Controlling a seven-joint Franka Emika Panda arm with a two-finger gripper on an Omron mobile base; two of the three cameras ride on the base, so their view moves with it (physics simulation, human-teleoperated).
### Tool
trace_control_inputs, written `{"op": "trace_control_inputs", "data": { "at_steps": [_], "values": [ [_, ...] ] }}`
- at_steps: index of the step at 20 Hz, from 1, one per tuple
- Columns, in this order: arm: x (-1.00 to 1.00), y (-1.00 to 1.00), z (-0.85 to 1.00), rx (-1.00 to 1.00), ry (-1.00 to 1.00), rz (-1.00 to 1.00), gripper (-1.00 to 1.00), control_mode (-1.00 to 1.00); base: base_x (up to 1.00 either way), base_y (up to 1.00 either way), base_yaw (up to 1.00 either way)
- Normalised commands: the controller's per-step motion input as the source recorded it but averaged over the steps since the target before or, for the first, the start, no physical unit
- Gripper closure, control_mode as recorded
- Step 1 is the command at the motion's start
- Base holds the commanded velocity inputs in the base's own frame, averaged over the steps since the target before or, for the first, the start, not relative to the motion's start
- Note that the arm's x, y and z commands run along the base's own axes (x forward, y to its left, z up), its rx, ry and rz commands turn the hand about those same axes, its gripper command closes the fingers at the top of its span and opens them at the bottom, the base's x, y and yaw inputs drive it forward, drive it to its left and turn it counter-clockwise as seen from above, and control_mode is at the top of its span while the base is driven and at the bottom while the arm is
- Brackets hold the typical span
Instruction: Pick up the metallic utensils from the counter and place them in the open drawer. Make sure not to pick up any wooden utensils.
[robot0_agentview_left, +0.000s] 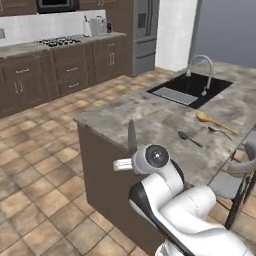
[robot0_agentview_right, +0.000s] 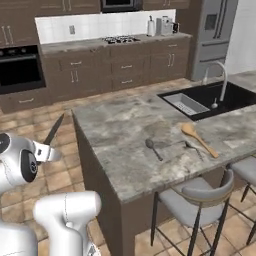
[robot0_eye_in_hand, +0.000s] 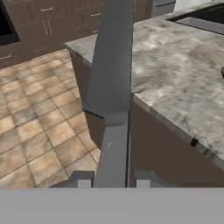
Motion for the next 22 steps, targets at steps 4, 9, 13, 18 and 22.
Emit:
{"op": "trace_control_inputs", "data": {
  "at_steps": [4, 9, 13, 18, 22],
  "values": [
    [0.00, 0.00, 0.00, 0.00, 0.00, 0.00, 1.00, 1.00, 1.00, 1.00, -0.53],
    [0.00, 0.00, 0.00, 0.00, 0.00, 0.00, 1.00, 1.00, 0.22, 1.00, -0.38],
    [0.00, 0.00, 0.00, 0.00, 0.00, 0.00, 1.00, 1.00, -0.48, 1.00, -0.22],
    [0.00, 0.00, 0.00, 0.00, 0.00, 0.00, 1.00, 1.00, -0.70, 1.00, -0.13],
    [0.00, 0.00, 0.00, 0.00, 0.00, 0.00, 1.00, 1.00, 0.32, 1.00, -0.26]
  ]
}}
